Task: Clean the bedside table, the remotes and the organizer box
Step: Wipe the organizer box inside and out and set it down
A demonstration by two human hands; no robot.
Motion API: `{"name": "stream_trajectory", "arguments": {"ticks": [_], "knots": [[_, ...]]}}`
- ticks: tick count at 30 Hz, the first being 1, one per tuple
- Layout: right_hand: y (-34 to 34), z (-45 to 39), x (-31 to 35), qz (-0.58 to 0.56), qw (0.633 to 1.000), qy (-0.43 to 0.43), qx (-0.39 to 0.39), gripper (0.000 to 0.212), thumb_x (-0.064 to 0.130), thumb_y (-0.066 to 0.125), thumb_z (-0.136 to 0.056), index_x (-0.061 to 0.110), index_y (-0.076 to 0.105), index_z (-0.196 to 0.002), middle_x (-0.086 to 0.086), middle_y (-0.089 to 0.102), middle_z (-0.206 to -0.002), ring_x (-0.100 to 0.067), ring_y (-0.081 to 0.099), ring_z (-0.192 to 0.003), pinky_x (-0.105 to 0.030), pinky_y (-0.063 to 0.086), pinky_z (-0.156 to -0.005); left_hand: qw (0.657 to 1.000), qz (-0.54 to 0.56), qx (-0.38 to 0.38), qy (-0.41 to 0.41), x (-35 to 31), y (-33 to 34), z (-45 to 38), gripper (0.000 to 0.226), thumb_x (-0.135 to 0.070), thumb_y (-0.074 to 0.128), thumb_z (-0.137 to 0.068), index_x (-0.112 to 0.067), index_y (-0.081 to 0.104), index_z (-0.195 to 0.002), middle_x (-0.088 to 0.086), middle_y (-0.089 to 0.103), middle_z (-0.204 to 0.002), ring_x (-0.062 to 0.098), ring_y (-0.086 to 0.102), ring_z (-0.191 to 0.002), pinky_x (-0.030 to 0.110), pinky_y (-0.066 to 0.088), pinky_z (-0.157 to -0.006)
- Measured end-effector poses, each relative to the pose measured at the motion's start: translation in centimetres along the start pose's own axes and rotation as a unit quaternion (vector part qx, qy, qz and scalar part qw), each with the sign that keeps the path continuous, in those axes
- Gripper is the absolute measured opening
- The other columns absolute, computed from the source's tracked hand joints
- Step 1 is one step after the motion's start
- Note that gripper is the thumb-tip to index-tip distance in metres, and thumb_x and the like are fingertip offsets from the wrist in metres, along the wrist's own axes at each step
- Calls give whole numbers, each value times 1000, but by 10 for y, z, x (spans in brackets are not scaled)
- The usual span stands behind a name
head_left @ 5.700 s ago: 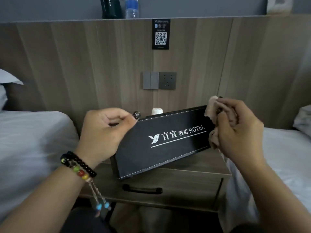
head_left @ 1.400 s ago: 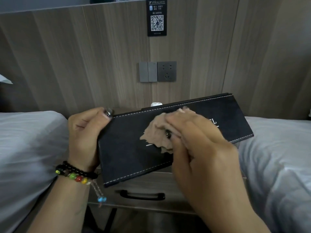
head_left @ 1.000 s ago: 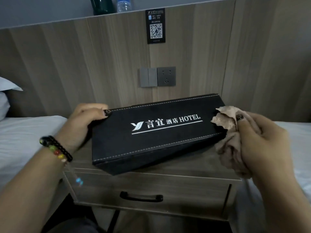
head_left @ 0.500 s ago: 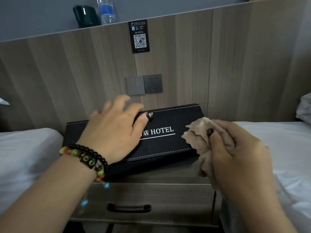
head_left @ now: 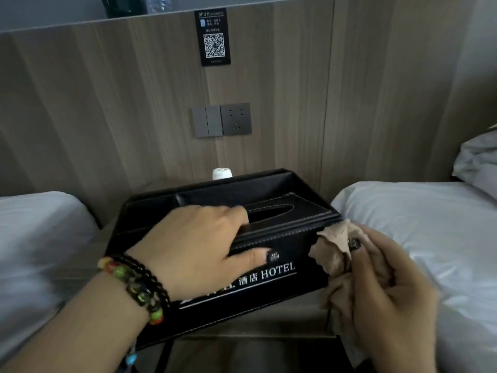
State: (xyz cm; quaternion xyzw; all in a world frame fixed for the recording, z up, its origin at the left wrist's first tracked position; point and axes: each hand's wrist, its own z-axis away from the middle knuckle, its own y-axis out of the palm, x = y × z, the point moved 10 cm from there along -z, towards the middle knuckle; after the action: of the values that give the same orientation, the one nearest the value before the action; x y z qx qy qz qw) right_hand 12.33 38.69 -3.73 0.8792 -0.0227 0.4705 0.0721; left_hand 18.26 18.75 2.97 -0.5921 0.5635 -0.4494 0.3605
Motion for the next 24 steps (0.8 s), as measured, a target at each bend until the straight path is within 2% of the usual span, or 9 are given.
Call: {"name": "stream_trajectory", "arguments": {"ticks": [2,6,8,10,12,14,17,21,24], "knots": [[1,10,-18,-23,999,26,-7,34,-9,59,-87,22,68,-98,31,68,-70,16,61,-64,2,42,-62,1000,-15,-1,14,-9,24,7,57,-77,18,-82,-33,50,-97,-18,61,-87,7,59,-80,25,50,-80],[3,13,-24,-33,999,9,-13,26,2,62,-89,22,70,-102,19,73,-78,7,66,-65,-6,49,-62,998,-39,-39,17,-4,34,14,56,-70,25,-87,-26,60,-92,-17,63,-75,6,63,-68,24,53,-66],[3,10,-31,-53,998,30,-8,28,0,58,-90,22,70,-102,11,74,-75,1,65,-57,-12,50,-55,999,-37,-32,10,-11,22,12,60,-72,20,-87,-28,57,-102,-17,64,-86,5,64,-80,22,51,-72],[6,6,-34,-53,998,38,4,30,-1,58,-90,25,70,-100,16,74,-91,6,67,-74,-7,48,-66,1000,-17,-26,-4,-18,18,10,55,-69,19,-90,-30,47,-118,-16,60,-106,5,58,-98,22,46,-87],[8,2,-36,-50,998,48,14,33,0,58,-90,30,69,-98,26,71,-96,11,65,-89,-2,44,-74,998,-28,-44,-18,-32,23,2,49,-60,24,-93,-27,43,-123,-11,57,-115,10,55,-105,27,43,-93],[9,0,-42,-56,996,68,17,34,3,57,-90,35,68,-95,25,71,-94,8,65,-91,-3,45,-75,995,-64,-63,-53,-46,30,-8,51,-59,22,-93,-22,48,-116,-4,59,-106,15,59,-95,33,47,-82],[9,0,-47,-58,995,81,26,35,2,58,-90,35,68,-94,23,72,-95,5,66,-91,-6,48,-77,984,-83,-99,-120,-46,33,-16,59,-62,21,-91,-18,60,-86,-2,61,-71,16,59,-60,30,37,-53],[10,5,-35,-73,995,53,38,32,-3,58,-90,25,69,-99,24,70,-100,7,65,-93,-3,45,-78,980,-66,-144,-121,-37,25,-13,70,-71,17,-88,-20,64,-78,-7,60,-59,11,56,-48,24,34,-42],[14,11,-14,-95,994,2,46,23,9,60,-89,22,70,-105,12,72,-105,-6,67,-100,-13,49,-84,979,-36,-171,-102,-23,15,-4,79,-76,13,-87,-20,67,-71,-8,60,-55,11,57,-44,23,38,-39]]}}
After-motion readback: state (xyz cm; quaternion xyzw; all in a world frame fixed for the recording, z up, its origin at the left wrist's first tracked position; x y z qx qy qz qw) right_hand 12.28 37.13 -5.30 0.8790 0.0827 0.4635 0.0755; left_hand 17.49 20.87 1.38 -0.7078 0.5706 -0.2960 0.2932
